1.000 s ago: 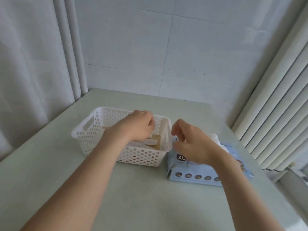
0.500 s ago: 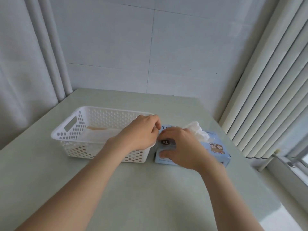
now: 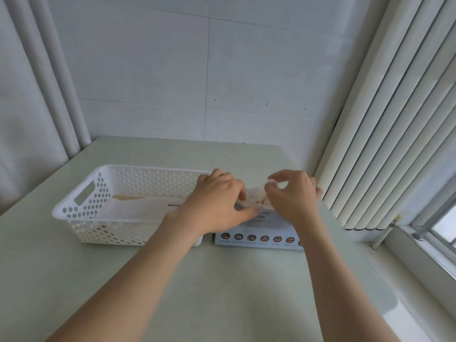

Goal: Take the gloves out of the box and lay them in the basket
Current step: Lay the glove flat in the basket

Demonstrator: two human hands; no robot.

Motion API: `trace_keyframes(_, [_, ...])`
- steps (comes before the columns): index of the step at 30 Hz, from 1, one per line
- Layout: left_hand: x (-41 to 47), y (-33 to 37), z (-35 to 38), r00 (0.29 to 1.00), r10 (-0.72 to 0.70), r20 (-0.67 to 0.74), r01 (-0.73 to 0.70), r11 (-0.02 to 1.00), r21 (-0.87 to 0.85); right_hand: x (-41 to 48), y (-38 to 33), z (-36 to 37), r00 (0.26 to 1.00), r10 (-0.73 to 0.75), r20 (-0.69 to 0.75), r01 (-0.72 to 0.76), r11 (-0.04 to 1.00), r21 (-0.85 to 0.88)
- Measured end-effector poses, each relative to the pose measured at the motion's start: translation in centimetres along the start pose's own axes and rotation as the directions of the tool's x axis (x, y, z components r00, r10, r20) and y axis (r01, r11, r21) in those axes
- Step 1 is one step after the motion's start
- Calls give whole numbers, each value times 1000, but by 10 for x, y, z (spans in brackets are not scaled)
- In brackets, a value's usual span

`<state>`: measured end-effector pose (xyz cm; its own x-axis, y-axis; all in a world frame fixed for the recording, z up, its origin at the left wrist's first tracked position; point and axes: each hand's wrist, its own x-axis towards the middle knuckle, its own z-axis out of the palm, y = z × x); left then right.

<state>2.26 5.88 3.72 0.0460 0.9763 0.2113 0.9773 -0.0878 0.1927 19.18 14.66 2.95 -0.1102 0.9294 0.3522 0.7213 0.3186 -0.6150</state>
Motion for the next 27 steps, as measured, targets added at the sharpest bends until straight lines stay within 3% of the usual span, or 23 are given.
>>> trace_keyframes(6, [14,-2,10,992,-88,95,87,996,17,26,-13,-9,995,-27,100,27,1000,1])
trace_keyframes(18, [15,-6,10,992,-87,94,85,996,20,41,-35,-14,967,-163,195,168,986,-11])
trace_keyframes(23, [18,-9,11,990,-76,116,78,997,-8,43,-41,-23,967,-201,154,194,979,64])
trace_keyframes(27, [18,-9,11,991,-62,116,67,997,-42,46,-52,-30,972,-235,-7,231,951,204])
